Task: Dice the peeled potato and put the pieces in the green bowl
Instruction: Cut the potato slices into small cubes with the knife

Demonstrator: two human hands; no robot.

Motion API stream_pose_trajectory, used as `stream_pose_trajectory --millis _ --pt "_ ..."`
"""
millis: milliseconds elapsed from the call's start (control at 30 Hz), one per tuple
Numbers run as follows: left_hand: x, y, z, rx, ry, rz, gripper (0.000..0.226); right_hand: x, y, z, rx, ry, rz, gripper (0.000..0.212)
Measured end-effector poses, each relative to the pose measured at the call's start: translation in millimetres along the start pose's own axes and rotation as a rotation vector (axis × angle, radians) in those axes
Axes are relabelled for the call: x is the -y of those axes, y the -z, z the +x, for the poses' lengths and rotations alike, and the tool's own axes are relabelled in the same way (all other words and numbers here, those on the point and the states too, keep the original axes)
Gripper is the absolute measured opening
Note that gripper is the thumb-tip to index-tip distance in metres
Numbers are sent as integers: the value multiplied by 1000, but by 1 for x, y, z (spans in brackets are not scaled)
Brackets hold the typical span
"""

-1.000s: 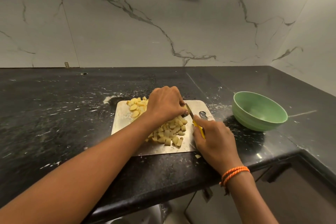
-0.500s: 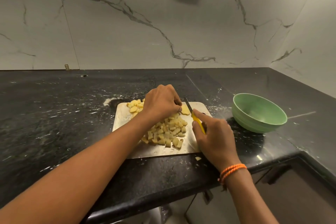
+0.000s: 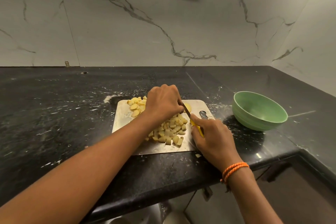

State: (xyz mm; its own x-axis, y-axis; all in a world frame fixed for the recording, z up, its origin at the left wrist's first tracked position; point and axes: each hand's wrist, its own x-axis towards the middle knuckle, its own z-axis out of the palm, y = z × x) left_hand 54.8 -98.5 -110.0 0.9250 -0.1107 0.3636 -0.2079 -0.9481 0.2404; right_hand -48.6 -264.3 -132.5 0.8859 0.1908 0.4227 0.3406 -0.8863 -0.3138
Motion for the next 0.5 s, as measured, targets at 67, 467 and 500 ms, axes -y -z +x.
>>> stream_pose_trajectory --millis 67,467,500 --pt "0 0 0 11 1 -8 30 -3 4 -14 0 -16 13 44" --pt "8 -2 5 73 -199 -108 22 -15 7 -35 -232 -178 343 40" --pt "8 -3 5 117 -234 -111 33 -16 7 -31 -257 -194 315 39"
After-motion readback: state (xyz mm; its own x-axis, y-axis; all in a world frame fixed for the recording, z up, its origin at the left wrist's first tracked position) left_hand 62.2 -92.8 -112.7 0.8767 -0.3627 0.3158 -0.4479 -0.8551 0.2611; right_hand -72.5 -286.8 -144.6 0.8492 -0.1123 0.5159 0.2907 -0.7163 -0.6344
